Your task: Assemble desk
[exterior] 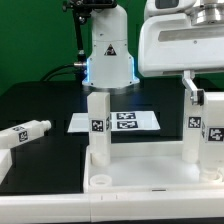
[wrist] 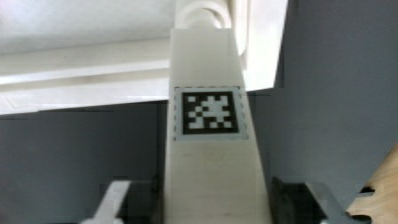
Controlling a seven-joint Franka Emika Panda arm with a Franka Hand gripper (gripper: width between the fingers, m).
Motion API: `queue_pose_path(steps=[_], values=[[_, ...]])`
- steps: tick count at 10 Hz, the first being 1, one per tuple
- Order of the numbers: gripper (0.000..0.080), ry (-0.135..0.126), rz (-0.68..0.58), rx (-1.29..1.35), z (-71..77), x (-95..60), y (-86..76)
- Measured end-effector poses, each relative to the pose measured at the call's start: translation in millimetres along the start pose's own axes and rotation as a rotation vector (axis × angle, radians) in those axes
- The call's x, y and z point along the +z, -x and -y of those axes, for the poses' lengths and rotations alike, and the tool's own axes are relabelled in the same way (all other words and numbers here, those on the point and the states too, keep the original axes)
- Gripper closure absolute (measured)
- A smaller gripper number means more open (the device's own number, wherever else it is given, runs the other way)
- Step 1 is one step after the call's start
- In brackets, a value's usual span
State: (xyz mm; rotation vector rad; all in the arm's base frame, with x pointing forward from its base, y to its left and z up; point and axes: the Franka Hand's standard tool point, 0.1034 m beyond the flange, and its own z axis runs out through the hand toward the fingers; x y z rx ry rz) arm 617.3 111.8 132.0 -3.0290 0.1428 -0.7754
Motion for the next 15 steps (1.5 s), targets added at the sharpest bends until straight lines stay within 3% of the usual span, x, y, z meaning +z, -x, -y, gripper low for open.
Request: queue_pose_path(steps=[6,7,8,9,10,11,15], values=[[0.0517,0.002,-0.031,-0.012,4.9,8.5,2.8],[0.0458,0.002,-0.031,-0.012,4.9,8.5,2.8],[0.0458,0.004,-0.022,-0.015,3.9,8.2,2.0],[0.0275,0.01,0.046,-0.024,-0.2,2.5,-5.8],[0.0275,0.008,0.058,-0.013,-1.3,-1.8,-16.7],[0.0176,0.015,0.112,-0.006,-2.2,0.9,-15.0],[0.0151,0.056,0.367,0.017,-0.8,8.8,-19.7]])
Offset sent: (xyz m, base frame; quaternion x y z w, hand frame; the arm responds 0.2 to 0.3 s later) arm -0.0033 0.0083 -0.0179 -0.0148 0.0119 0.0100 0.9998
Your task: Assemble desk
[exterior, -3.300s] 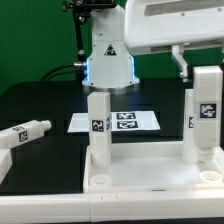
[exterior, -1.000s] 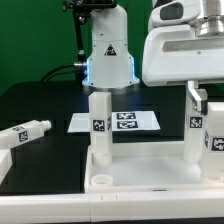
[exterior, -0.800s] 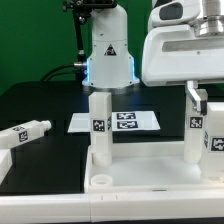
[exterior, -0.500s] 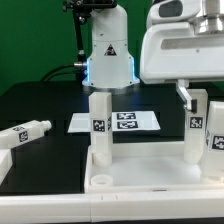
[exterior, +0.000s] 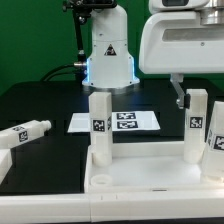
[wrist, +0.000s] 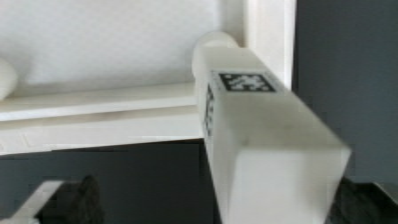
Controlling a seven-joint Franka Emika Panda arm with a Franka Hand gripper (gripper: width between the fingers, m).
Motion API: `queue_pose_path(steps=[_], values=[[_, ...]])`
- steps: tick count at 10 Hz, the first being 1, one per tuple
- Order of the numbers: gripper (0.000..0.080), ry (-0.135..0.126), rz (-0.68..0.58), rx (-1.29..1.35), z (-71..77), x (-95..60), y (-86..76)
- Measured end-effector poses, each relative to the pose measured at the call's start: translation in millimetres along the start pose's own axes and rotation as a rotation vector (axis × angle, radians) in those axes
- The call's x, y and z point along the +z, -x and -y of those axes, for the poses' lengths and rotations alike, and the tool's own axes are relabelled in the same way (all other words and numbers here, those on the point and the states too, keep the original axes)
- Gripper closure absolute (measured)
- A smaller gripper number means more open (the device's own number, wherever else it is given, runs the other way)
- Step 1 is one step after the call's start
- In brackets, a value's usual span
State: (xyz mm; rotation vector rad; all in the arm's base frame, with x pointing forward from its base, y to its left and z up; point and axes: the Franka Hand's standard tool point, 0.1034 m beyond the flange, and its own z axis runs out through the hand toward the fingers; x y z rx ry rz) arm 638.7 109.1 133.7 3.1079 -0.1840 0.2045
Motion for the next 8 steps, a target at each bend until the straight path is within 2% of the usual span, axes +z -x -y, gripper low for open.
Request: queue_pose_path(steps=[2,5,7,8], values=[[0.015,0.026,0.116,0.002,-0.7,3.1,-2.1],[0.015,0.033,0.104,0.056,2.8,12.4,1.5],[0.0421,0.033,0.103,0.076,1.2,12.1,0.5],[0.0421,0.037,0.101,0.162,1.8,12.0,0.6]])
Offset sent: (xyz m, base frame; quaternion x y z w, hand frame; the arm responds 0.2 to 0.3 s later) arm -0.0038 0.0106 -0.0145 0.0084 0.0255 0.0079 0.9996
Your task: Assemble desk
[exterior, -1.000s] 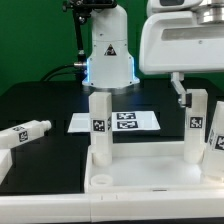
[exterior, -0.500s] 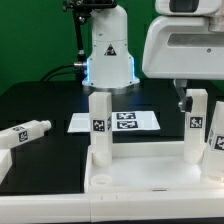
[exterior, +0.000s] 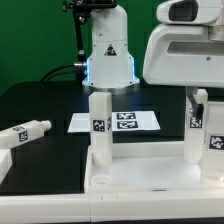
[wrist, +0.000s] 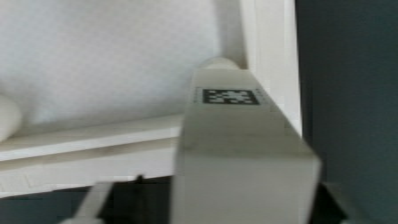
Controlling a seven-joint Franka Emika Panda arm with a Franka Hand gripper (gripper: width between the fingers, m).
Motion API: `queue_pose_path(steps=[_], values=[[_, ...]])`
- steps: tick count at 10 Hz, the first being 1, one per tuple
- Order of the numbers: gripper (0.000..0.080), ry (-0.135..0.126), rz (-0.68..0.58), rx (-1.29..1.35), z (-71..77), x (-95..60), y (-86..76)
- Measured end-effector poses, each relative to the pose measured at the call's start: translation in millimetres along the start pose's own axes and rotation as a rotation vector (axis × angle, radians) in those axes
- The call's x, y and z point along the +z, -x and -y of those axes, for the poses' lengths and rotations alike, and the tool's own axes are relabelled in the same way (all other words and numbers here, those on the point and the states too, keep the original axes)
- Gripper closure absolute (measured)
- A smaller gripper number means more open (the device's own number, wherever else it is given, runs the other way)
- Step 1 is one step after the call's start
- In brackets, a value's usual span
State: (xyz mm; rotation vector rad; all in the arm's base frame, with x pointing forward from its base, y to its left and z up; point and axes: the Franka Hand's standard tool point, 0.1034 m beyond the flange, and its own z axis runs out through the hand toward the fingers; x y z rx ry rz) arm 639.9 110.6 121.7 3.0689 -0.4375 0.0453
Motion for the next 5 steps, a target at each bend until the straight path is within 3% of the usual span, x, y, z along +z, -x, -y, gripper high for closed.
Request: queue_pose_path(steps=[1,5], values=[[0.0512,0.0,0.0,0.062,-0.3,0.2,0.0],[0.0512,-0.012,-0.007,0.407,-3.8,2.1,-4.5]])
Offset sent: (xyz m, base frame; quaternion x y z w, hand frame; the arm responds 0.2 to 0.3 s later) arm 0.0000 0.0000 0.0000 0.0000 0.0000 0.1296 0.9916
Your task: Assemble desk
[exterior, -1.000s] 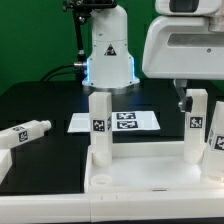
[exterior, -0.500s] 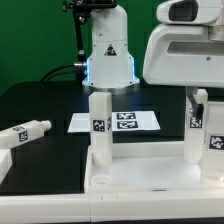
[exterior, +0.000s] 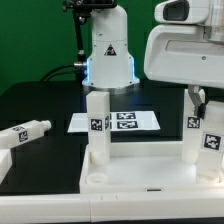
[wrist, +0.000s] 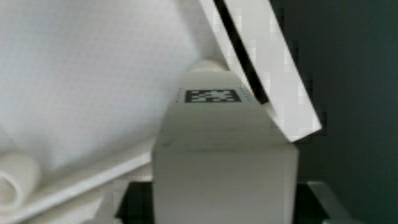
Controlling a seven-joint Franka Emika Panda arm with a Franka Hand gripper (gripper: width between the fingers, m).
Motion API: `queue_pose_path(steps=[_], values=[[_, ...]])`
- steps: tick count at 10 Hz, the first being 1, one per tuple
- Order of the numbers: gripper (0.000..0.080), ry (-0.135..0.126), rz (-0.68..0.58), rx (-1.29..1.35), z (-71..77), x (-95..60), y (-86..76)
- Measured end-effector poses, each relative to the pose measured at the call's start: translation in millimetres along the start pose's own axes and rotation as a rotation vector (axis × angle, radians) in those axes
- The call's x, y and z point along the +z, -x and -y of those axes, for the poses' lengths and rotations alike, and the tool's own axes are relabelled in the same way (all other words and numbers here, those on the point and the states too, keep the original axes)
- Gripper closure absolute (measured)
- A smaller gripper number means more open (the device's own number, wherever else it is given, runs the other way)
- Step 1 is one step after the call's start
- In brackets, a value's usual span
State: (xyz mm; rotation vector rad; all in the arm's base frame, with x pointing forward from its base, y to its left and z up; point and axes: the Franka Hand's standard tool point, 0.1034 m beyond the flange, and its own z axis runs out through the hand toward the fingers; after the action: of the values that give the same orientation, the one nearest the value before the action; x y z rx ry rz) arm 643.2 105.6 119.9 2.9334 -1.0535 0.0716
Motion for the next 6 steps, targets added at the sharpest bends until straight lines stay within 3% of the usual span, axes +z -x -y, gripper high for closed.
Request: queue_pose_path(steps=[2,3,4,5,6], values=[[0.0512,-0.011,-0.009,0.287,-0.1,0.4,-2.8],[0.0512,-0.039,-0.01,0.459,3.7,1.1,-3.0],[0.0511,-0.075,-0.001,0.603,-2.2,2.6,-4.2],[0.0509,-0.086,0.025,0.693,-5.7,3.1,-5.8],[0.0509,-0.08,0.03,0.746,-5.5,2.7,-5.3]])
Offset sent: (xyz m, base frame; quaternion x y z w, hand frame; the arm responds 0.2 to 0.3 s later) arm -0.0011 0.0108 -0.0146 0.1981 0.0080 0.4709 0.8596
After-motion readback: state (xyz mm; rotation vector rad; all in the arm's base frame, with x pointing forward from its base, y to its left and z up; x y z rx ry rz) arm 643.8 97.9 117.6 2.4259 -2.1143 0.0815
